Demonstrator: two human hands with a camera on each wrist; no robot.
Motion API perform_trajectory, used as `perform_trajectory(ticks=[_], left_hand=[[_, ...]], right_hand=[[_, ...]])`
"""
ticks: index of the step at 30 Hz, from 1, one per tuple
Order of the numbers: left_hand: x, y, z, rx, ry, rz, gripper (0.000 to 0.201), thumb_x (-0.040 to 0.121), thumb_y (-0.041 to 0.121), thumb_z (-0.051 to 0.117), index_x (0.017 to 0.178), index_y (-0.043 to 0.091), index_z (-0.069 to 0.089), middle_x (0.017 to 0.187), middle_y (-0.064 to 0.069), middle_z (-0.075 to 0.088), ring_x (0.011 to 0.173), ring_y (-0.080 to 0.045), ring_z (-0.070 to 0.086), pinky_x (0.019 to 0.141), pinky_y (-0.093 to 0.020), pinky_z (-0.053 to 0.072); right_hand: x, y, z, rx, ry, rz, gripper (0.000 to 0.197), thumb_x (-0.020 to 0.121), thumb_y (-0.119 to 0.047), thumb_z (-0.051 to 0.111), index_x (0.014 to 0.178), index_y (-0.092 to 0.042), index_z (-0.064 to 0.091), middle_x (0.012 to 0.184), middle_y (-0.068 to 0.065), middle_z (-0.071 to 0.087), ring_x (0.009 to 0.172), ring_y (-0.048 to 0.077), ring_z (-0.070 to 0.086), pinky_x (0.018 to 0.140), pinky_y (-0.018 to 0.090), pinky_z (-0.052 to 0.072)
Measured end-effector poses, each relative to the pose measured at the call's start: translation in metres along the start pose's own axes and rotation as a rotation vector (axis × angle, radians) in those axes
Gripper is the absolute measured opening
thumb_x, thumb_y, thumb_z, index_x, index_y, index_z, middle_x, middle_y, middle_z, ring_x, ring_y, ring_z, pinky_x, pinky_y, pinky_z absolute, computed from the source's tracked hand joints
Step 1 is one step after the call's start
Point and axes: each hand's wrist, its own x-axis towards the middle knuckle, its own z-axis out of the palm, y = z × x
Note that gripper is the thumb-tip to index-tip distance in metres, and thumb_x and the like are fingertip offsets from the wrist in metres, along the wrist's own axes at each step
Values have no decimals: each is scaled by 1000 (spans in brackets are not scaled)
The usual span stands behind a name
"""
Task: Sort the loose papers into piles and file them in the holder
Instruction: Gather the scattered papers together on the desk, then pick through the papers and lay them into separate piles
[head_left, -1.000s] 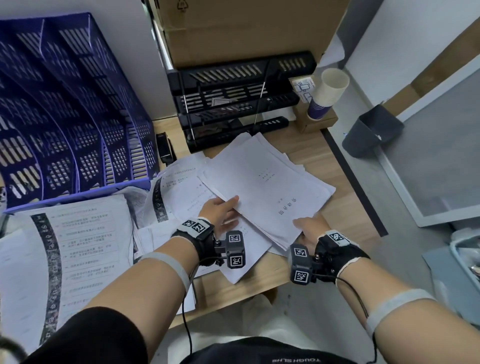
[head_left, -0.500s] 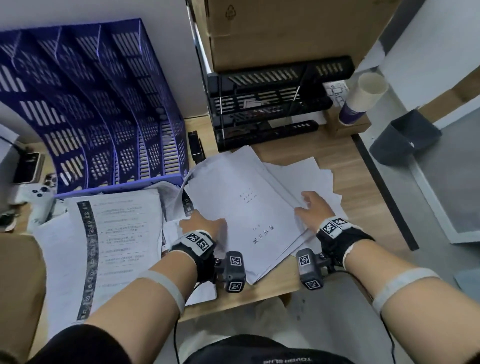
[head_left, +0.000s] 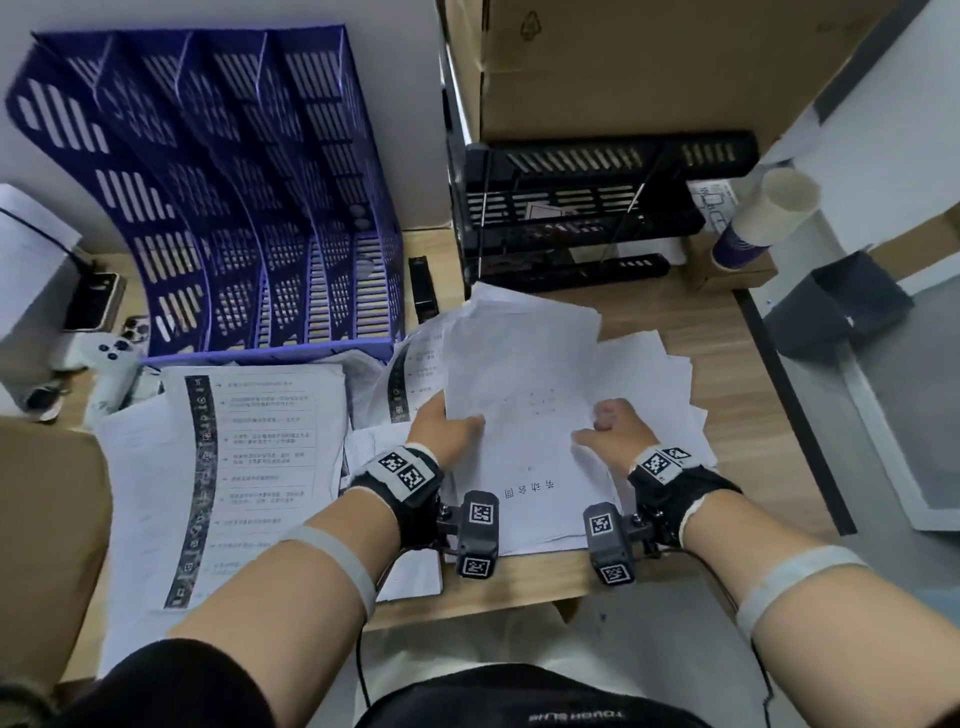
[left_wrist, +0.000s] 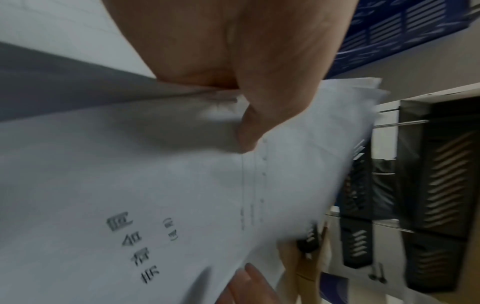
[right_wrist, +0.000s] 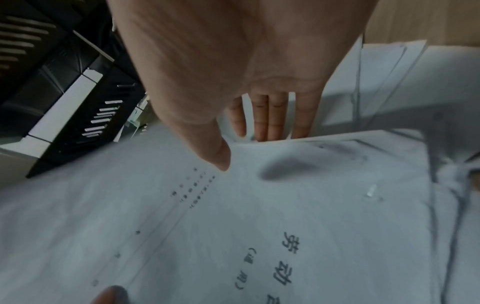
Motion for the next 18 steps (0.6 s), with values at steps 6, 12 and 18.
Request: perform_trajectory(ticks=[6, 12, 18], left_hand=[[-18, 21, -37, -316, -91, 119, 18, 92, 12, 64, 110, 14, 66, 113, -14, 71, 102, -31, 68, 93, -46, 55], [-33, 4, -110, -135, 299, 129, 37, 96, 37, 54, 125, 17, 64, 120, 0, 69, 110, -19, 64, 100, -34, 47], [-57, -35, -193, 145, 591, 46, 32, 102, 25, 46, 124, 2, 51, 126, -16, 58, 118, -32, 55, 91, -31, 38]], right_hand=[[-14, -56, -9, 347, 83, -132, 38, 81, -3, 57, 118, -11, 55, 107, 5, 64, 105, 27, 60, 85, 31, 46], [-50, -97, 46, 476, -289, -145, 53, 69, 9, 44, 109, -20, 64, 111, 13, 71, 105, 36, 66, 92, 51, 54], [-81, -127, 139, -10, -533, -296, 56, 74, 0, 54, 129, 0, 44, 113, 21, 67, 95, 38, 66, 79, 46, 58]])
